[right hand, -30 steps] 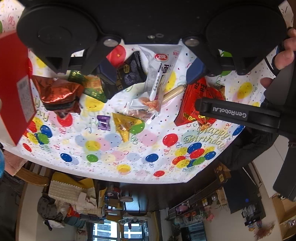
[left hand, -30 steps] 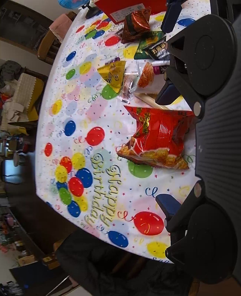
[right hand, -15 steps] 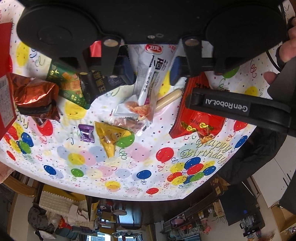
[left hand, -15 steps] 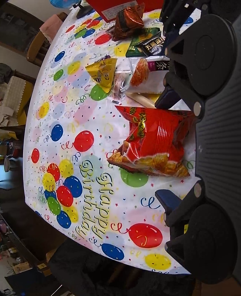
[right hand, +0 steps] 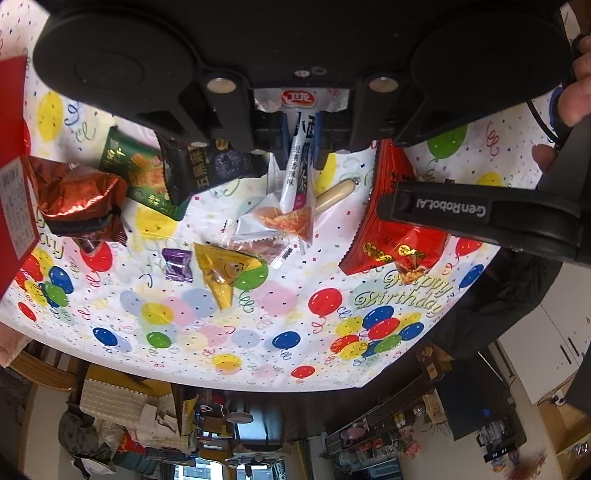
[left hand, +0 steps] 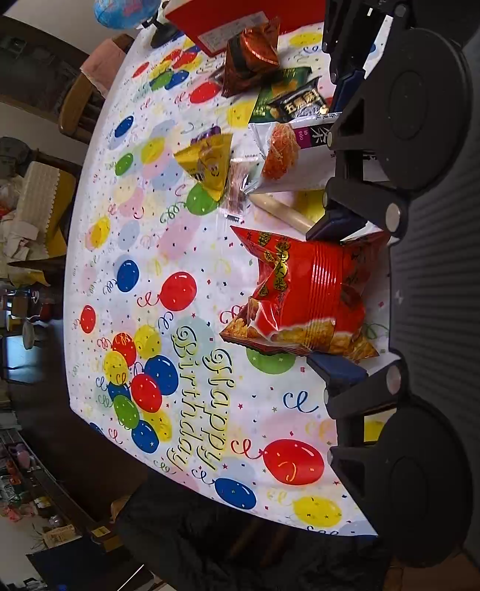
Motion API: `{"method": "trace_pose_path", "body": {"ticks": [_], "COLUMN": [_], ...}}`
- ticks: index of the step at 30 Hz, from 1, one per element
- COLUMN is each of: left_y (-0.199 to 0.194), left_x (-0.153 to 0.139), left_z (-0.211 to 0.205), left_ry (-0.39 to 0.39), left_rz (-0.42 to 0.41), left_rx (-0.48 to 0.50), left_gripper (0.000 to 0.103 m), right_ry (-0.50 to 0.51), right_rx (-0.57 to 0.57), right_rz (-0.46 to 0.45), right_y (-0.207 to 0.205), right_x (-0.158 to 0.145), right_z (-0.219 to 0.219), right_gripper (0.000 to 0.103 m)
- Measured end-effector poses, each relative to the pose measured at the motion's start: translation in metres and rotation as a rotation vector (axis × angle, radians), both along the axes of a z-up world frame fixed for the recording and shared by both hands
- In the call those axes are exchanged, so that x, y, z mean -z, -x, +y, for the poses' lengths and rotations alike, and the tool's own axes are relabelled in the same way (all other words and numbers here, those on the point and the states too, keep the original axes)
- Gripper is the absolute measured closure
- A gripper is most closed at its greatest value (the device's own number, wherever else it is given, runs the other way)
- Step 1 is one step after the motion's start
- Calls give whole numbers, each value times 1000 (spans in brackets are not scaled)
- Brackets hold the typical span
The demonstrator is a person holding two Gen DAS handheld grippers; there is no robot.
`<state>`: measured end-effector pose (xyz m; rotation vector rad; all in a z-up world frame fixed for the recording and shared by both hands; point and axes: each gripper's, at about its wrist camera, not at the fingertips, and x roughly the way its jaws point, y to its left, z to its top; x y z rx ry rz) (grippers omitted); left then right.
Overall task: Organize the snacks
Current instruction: 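Grasp the red chip bag with the left tool while the right tool grasps the white snack packet, then carry the red chip bag and white packet over the red box with both tools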
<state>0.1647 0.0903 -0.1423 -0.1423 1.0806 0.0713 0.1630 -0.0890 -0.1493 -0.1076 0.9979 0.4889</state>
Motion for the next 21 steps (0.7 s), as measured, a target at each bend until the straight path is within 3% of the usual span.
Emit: {"method": "trace_pose_path", "body": {"ticks": [12,21], "left_y": [28,44], "left_x": [-41,-83], "left_z": [-12,-51], "left_ry": [22,55], "left_rz": [-21,-101], "left_rx": [-12,46], "left_gripper": [39,39], "right_ry": [-45,-84], "right_rx": [29,82], "right_rz": [-44,-107], "right_y": [27,40], "right_x": [-47,-89], "right_z": [-31,-76], "right_gripper": [93,93]}}
